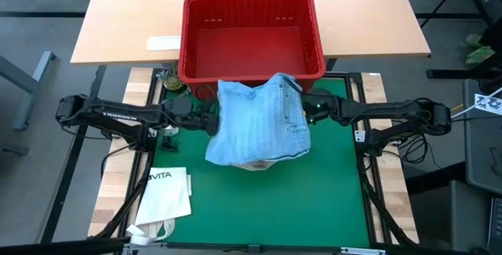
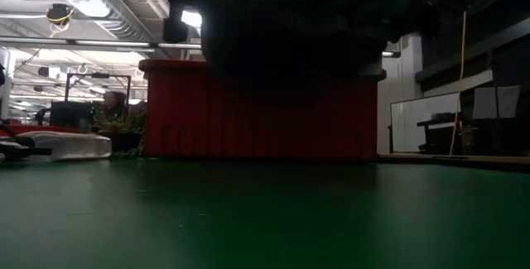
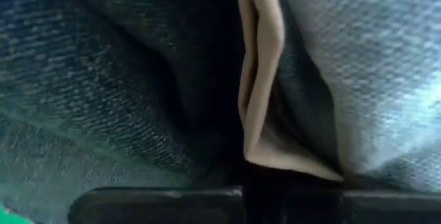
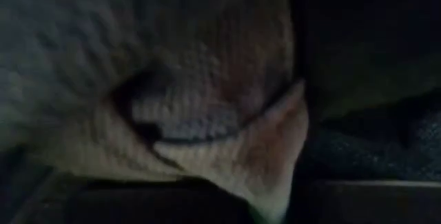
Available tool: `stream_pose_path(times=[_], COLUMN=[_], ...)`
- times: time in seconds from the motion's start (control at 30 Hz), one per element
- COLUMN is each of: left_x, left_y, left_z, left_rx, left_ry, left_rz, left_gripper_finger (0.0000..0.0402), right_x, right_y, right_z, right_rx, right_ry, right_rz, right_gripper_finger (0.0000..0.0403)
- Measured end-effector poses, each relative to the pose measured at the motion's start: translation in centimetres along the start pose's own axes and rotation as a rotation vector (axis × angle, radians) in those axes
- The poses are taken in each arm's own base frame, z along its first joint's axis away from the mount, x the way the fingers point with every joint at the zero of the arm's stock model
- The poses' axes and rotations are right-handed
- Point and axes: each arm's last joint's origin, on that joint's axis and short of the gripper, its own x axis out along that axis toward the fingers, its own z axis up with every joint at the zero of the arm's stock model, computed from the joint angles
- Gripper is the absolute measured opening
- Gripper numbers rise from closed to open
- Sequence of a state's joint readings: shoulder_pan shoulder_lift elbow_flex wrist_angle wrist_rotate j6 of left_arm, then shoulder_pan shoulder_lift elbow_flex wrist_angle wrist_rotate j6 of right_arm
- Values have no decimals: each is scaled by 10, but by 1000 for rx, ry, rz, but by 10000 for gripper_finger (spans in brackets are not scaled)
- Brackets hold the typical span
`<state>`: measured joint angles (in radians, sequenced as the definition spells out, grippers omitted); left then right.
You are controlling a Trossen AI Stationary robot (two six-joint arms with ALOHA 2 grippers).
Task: Fold Laundry from Bin
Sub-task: Put the stacked clothes into the red laundry bin
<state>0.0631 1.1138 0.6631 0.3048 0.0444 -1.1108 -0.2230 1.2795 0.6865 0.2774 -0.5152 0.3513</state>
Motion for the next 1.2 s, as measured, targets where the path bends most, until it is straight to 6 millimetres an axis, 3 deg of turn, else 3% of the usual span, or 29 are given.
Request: stream_pose_path(times=[0.27,0.63,1.2], left_x=[0,-3,-9], left_y=[-16,-10,-9], left_z=[17,40,65], left_rx=[46,54,11], left_ry=[-12,-78,-132], left_rz=[9,3,-97], left_gripper_finger=[2,2,2], right_x=[-1,-24,-43], right_y=[9,-2,-9], right_z=[25,66,94], right_rx=[-70,-78,-22], right_ry=[-5,53,-18], right_rz=[-6,-116,-120], right_gripper_finger=[3,3,5])
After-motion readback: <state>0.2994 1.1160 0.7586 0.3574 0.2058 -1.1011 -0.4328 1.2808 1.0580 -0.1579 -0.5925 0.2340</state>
